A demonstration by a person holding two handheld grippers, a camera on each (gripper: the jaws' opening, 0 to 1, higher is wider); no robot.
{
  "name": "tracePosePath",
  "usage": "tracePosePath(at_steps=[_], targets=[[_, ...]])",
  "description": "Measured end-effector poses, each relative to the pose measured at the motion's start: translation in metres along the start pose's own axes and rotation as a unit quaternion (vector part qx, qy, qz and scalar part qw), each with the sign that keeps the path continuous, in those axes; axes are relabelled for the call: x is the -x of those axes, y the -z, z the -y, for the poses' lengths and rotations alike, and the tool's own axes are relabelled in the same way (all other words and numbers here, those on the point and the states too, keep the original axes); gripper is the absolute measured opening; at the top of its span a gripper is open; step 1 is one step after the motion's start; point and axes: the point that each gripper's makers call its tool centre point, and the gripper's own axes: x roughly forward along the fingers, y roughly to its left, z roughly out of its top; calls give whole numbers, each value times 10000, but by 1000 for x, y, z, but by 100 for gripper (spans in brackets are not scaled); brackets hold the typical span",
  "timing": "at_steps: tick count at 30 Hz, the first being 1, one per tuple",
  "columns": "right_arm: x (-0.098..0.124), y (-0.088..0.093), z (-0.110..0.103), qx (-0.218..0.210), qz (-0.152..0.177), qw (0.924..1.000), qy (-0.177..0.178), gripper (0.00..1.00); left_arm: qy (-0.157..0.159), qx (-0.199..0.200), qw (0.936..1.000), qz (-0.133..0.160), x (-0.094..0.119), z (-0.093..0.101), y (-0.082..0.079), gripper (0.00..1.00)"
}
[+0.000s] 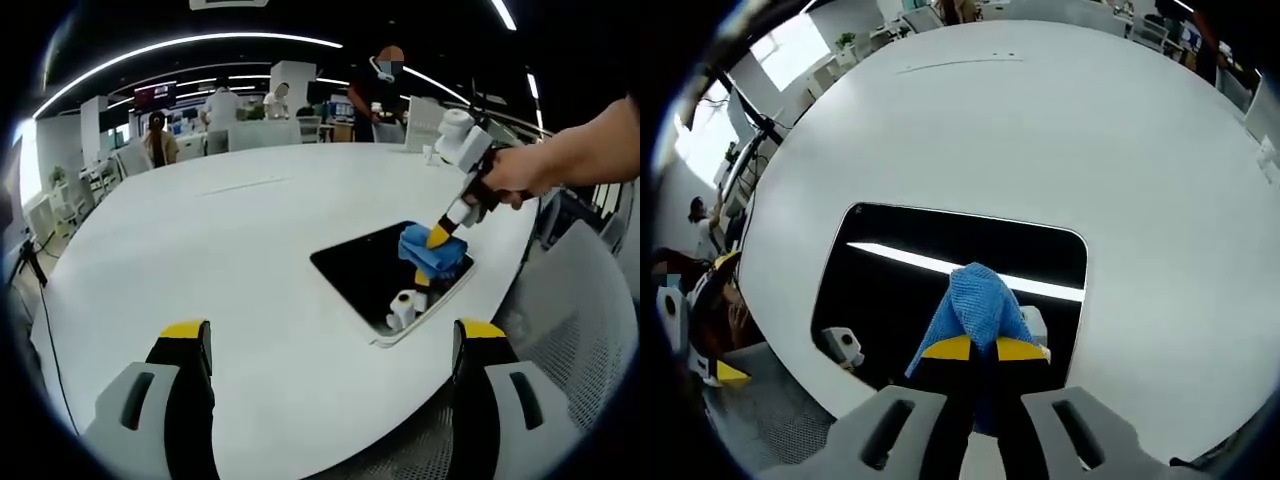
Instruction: Wipe the mirror surface with the cleaning cloth until all visible marks leave the cleaned area.
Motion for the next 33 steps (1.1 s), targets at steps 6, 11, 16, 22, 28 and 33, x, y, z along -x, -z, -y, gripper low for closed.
tracePosePath(at_steps=[6, 11, 16, 22, 28, 33], targets=[[8, 17, -7, -49, -11, 10000, -30, 0, 40, -34, 10000, -15, 0, 3, 0, 99], [9, 26, -10, -72, -27, 10000, -49, 0, 32, -24, 10000, -22, 1, 3, 0, 99], [8, 30, -11, -100, -3, 9999, -97, 0, 2, -35, 10000, -30, 2, 2, 0, 99], [9, 35, -15, -15, -50, 9999, -111, 0, 14, -30, 10000, -34, 1, 2, 0, 99], [9, 39, -16, 134, -100, 9998, -99, 0, 19, -29, 10000, -2, 1, 2, -2, 99], [8, 41, -16, 133, -72, 9998, -108, 0, 82, -112, 9999, -33, 0, 5, -1, 99]])
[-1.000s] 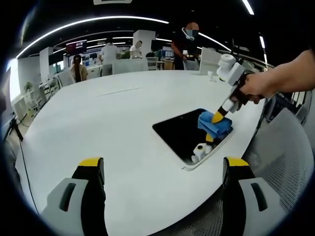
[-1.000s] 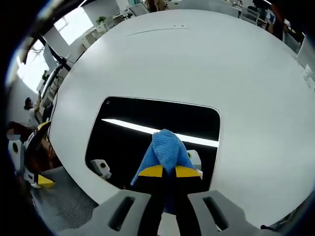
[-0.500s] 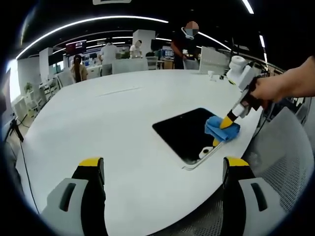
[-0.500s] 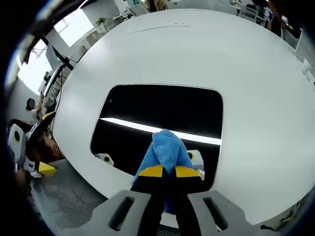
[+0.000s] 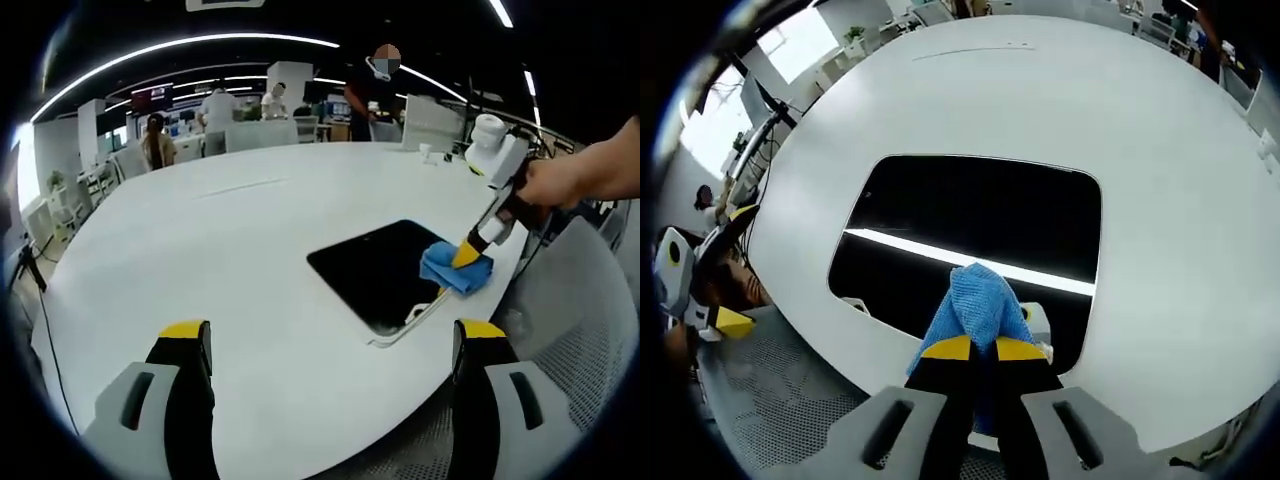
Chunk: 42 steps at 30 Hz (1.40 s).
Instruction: Wipe the mirror surface with the cleaning cloth until all visible marks leave the cleaned area.
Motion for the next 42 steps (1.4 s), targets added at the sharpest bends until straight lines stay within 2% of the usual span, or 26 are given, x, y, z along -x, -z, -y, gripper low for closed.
tracePosePath(at_steps=[9, 14, 27, 32, 35, 42], targets=[[1, 1, -3, 224, 56, 9997, 112, 0, -18, 43, 10000, 1, 1, -1, 0, 99], [3, 7, -7, 203, 32, 9998, 49, 0, -40, 58, 10000, -6, 1, -2, 0, 99], [2, 6, -5, 76, 57, 10000, -28, 0, -46, 40, 10000, -11, -2, -4, 3, 99], [5, 8, -7, 164, 89, 9998, -46, 0, -45, 35, 10000, -22, -3, -4, 3, 99], [6, 8, -7, 54, 83, 9999, -95, 0, -31, 18, 10000, -25, -3, -3, 3, 99], [5, 8, -8, 143, 94, 9998, -45, 0, -73, 41, 10000, -13, -1, -3, 2, 99]])
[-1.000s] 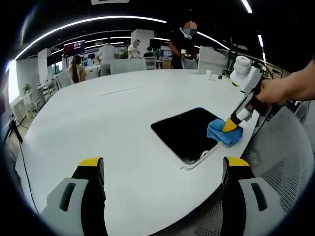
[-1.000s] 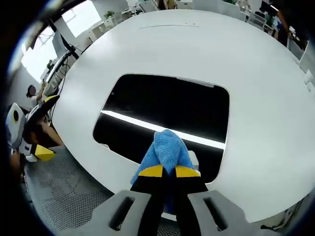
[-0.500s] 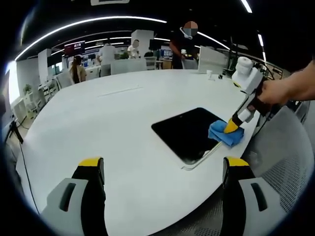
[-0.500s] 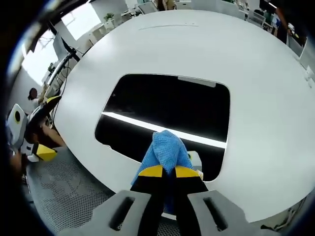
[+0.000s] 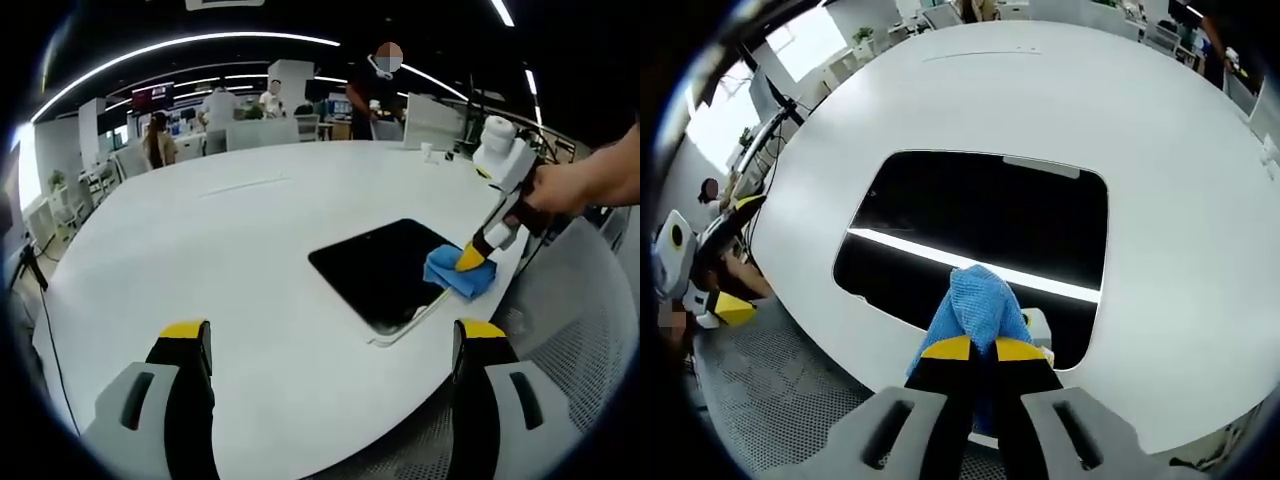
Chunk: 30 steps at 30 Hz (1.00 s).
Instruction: Wipe the mirror surface with the cleaning cloth until all visible marks leave the cleaned area.
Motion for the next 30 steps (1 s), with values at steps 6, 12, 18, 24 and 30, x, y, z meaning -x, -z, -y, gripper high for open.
tracePosePath(at_steps=[6, 12, 18, 24, 30], targets=[[-4, -2, 4, -300, -61, 9994, -136, 0, -4, -65, 10000, -46, 1, 2, 0, 99], [-5, -2, 4, -252, -11, 9996, -135, 0, 38, -117, 9999, -95, 1, 4, 1, 99], [-2, -1, 1, -129, -74, 9997, -185, 0, 40, -196, 9998, -75, 1, 4, 1, 99], [2, 0, -2, 16, -79, 9998, -162, 0, 11, 111, 9999, 52, 1, -2, -3, 99], [0, -1, 4, 16, -99, 9998, -183, 0, 14, 100, 9999, 70, 3, -1, -3, 99]])
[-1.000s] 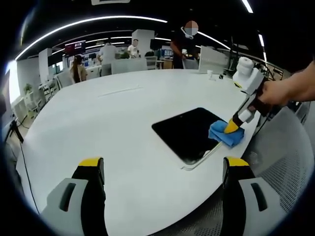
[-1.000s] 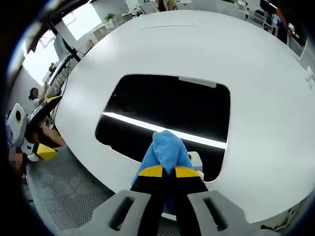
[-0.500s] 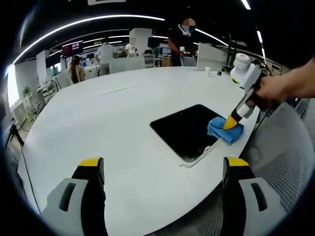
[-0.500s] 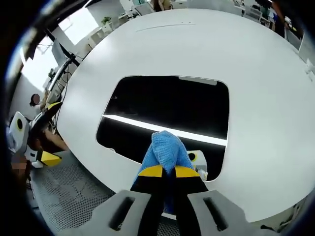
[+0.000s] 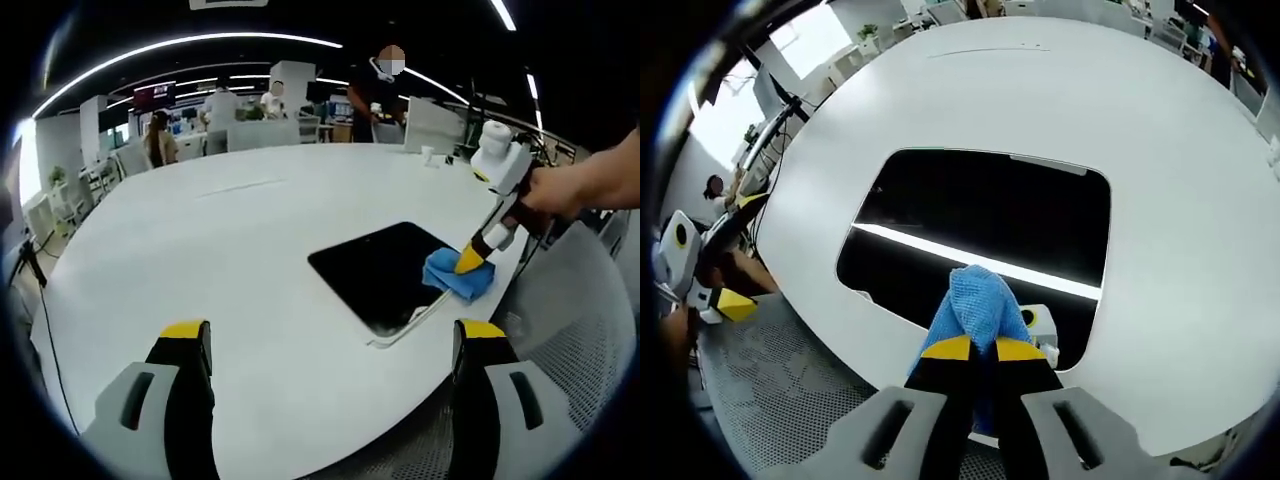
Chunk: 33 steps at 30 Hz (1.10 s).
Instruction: Wipe the mirror surface with the cleaning cloth until all visible marks leave the cleaned area.
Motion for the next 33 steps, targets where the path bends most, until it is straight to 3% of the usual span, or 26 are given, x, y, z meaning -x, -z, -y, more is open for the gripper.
tracePosePath(at_steps=[13, 18, 33], targets=[[-4, -3, 14, 4, -3, 10000, -20, 0, -50, 36, 10000, 32, 2, -1, -2, 99], [4, 2, 12, 29, -14, 10000, -13, 0, -58, 44, 10000, 38, 2, -2, -2, 99], [12, 6, 34, -106, 0, 9999, 74, 0, -82, 73, 9999, 50, 1, -4, -2, 99]])
